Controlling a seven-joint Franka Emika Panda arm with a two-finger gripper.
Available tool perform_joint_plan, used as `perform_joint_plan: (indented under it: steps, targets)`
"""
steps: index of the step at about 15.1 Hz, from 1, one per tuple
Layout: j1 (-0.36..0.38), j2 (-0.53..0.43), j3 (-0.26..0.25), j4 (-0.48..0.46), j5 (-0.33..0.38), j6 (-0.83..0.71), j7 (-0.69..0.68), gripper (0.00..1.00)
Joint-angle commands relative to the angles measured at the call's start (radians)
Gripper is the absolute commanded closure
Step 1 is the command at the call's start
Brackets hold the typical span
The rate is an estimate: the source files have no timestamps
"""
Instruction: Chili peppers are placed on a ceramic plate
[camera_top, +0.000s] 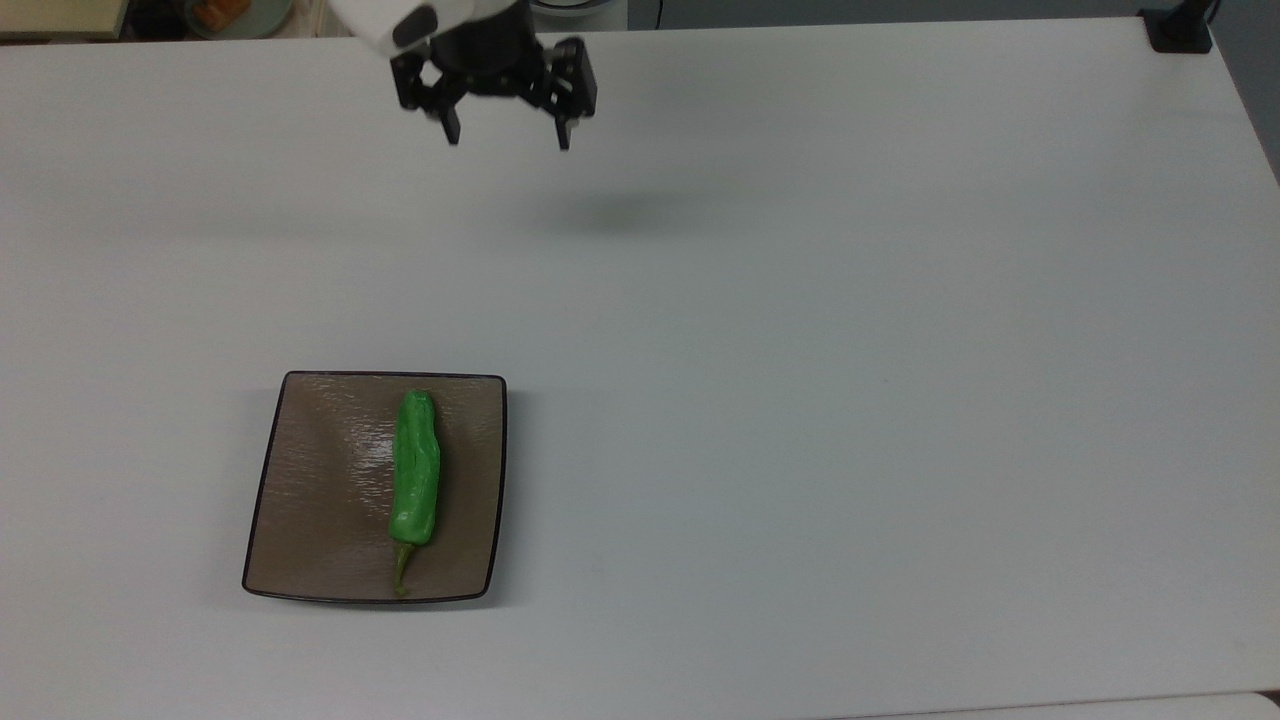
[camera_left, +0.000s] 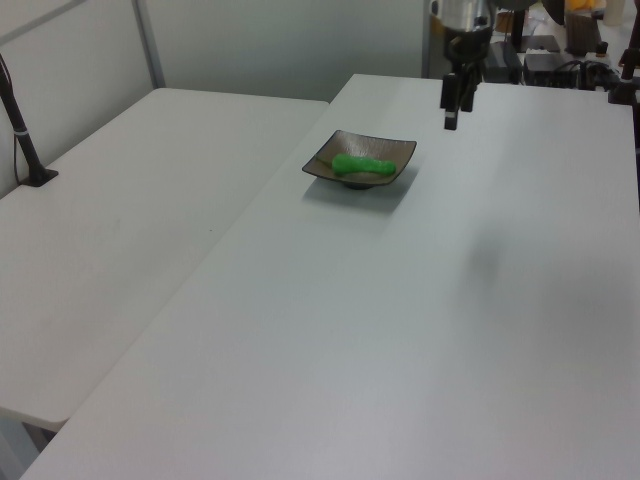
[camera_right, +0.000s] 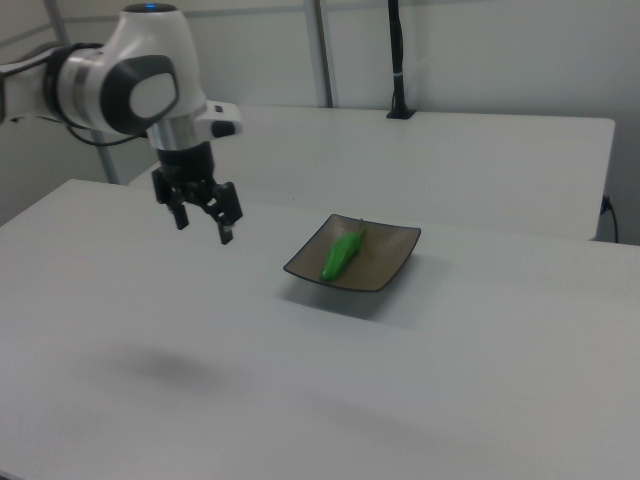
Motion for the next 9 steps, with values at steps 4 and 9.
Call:
perform_joint_plan:
  steps: [4,9]
  targets:
    - [-0.039,-0.122,0.103,-0.116,0.009,0.009,0.023,0.00]
    - [-0.003,-0.117,0.049,-0.116,0.029,0.035,0.010,0.00]
